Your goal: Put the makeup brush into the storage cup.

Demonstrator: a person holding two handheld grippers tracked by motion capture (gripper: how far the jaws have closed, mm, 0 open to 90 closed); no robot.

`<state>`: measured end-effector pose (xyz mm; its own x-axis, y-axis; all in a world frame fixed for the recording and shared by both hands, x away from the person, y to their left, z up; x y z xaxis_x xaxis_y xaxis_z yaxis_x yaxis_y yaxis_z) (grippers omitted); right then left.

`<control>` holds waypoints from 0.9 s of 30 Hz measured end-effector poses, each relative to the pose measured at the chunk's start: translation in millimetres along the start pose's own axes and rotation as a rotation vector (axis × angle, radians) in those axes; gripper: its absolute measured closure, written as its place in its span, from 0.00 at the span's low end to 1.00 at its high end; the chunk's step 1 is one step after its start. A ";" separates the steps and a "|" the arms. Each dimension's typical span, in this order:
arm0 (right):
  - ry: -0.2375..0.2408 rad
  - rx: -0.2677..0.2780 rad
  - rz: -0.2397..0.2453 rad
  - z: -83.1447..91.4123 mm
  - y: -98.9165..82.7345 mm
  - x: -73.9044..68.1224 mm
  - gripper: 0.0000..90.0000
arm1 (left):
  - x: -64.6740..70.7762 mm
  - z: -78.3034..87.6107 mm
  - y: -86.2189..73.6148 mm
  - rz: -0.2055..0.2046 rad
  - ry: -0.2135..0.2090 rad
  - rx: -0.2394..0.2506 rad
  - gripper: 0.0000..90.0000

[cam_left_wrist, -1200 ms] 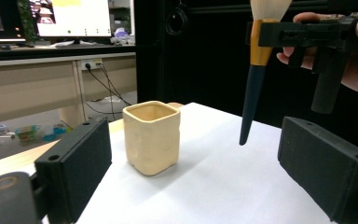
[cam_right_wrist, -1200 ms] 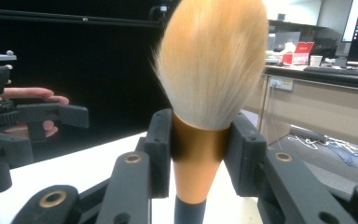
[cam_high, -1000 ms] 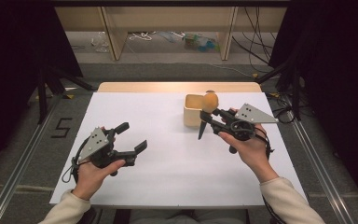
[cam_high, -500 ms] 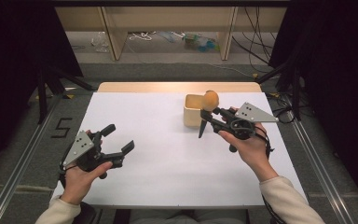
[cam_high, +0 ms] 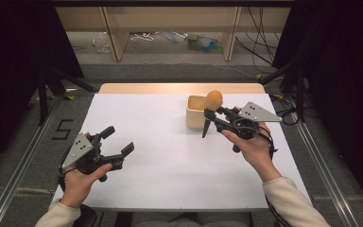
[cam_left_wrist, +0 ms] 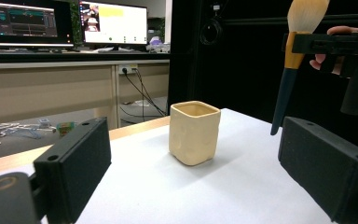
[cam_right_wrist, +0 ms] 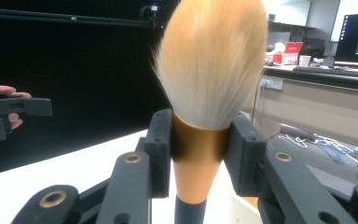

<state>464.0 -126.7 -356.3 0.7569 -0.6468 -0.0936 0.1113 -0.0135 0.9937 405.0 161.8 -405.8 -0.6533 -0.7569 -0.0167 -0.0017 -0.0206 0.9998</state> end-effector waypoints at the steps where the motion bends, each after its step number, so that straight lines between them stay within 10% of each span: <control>1: -0.003 0.000 0.002 -0.2 0.3 0.7 0.73 | -0.1 0.1 0.0 0.001 0.000 0.000 0.10; 27: -0.040 0.008 0.011 -8.1 8.9 13.8 0.73 | -0.7 -0.6 -1.0 0.003 0.004 -0.002 0.10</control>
<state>480.6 -129.5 -349.2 0.7316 -0.6770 -0.0803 0.0977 -0.0124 0.9951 406.0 161.9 -406.8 -0.6502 -0.7596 -0.0142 0.0018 -0.0201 0.9998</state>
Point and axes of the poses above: each handheld gripper's, and its own axes: z roughly backward along the jaws, y roughly out of its top, x roughly to its right, the point moved 9 cm from there along -z, roughly forward along the jaws, and after that the axes turned 6 degrees about -z, right-handed, at the moved point
